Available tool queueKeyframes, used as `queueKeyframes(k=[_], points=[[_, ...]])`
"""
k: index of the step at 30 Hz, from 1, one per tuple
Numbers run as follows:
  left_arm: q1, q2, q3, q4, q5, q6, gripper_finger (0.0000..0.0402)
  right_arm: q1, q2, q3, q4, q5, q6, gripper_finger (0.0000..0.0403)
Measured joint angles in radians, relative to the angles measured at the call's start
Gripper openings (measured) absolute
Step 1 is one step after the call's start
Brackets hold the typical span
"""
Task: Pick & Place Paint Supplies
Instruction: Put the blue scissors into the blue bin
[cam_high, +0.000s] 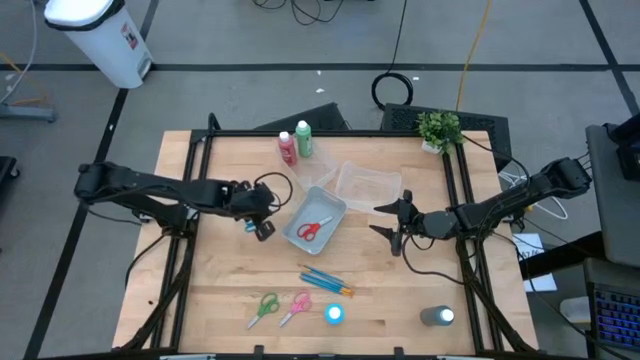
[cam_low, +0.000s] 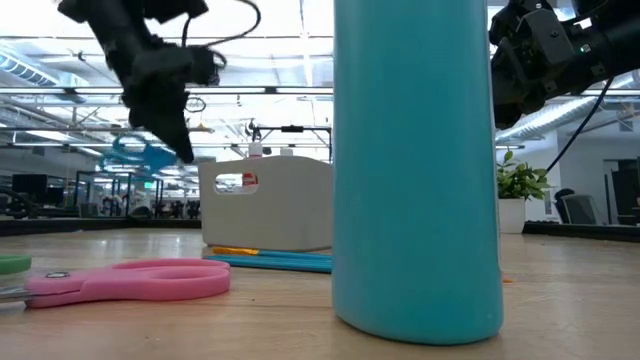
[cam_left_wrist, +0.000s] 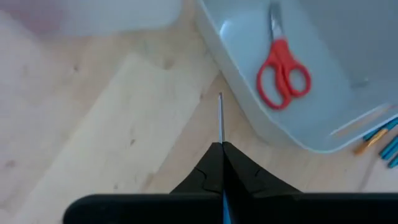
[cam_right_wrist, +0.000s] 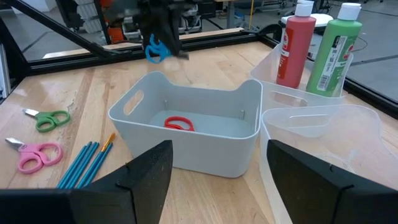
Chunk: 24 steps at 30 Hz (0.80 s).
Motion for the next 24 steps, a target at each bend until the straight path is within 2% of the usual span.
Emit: queueKeyframes(k=[5, 8, 18, 24], points=[[-0.025, -0.019, 0.058, 0.062, -0.107, 0.018, 0.0001, 0.000, 0.000, 0.000, 0.002, 0.000, 0.000, 0.0251], [-0.029, -0.017, 0.069, 0.192, -0.142, 0.027, 0.0001, 0.000, 0.000, 0.000, 0.005, 0.000, 0.000, 0.0251], [-0.030, 0.178, 0.069, 0.644, -0.075, 0.093, 0.0001, 0.000, 0.000, 0.000, 0.001, 0.000, 0.000, 0.0251], [-0.031, 0.314, 0.069, 0.793, -0.043, 0.095, 0.0000, 0.000, 0.000, 0.000, -0.003, 0.000, 0.000, 0.0251]])
